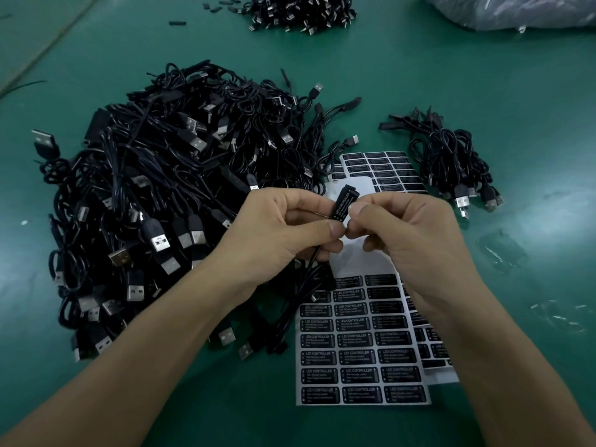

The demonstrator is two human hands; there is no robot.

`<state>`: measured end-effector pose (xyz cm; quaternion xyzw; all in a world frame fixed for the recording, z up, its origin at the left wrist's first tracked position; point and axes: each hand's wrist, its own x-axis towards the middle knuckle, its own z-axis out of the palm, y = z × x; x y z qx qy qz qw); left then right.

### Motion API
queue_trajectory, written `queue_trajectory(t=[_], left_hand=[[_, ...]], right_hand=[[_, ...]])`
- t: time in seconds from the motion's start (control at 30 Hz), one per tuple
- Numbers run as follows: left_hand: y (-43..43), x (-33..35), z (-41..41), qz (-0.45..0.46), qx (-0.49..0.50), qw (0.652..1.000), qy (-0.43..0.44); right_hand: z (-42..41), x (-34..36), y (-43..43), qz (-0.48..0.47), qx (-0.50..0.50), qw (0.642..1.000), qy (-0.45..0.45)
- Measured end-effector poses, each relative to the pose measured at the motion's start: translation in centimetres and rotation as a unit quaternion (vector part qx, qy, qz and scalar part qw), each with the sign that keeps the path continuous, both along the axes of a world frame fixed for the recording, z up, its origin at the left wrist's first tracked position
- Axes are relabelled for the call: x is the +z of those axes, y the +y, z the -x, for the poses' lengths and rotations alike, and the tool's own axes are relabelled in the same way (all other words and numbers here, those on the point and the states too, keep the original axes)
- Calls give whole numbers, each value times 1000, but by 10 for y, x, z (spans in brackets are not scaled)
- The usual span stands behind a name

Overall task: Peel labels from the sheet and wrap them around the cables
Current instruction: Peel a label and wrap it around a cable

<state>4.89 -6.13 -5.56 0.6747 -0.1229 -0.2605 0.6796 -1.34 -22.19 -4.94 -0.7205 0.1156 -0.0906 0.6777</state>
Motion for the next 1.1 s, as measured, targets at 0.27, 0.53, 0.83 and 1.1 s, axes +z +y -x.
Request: queue_trajectory(t=[0.27, 0.53, 0.83, 1.1], left_hand=[[0, 0, 0, -8, 1, 1000, -2], [0, 1, 1, -15, 3, 1000, -8], [-1, 2, 2, -25, 4, 1000, -14], [-1, 2, 3, -34, 4, 999, -22]], right_hand=[[0, -1, -1, 10, -9, 1000, -10], [1, 0, -1, 11, 0, 1000, -5], [1, -1, 1, 34, -13, 999, -6], [0, -1, 1, 69, -16, 997, -18]])
